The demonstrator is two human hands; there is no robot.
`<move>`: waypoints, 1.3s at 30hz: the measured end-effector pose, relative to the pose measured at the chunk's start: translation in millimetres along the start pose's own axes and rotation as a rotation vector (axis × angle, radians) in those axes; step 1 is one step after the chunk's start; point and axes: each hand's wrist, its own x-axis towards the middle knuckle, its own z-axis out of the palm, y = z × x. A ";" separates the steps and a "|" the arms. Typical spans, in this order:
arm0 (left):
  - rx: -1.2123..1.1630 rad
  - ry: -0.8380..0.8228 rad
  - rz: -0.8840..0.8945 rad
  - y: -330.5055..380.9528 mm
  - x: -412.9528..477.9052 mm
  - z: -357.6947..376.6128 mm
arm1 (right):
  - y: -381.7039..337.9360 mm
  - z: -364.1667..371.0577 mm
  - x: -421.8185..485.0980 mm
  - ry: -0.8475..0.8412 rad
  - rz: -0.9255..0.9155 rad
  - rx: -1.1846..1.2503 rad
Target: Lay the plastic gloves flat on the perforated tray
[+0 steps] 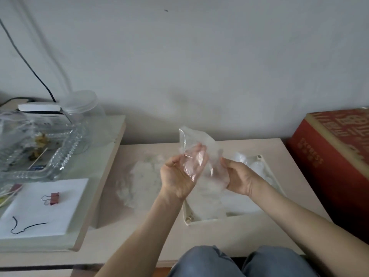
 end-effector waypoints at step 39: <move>1.781 0.511 0.301 -25.0 53.6 -75.6 | -64.9 -98.4 -13.7 0.549 -0.078 -1.020</move>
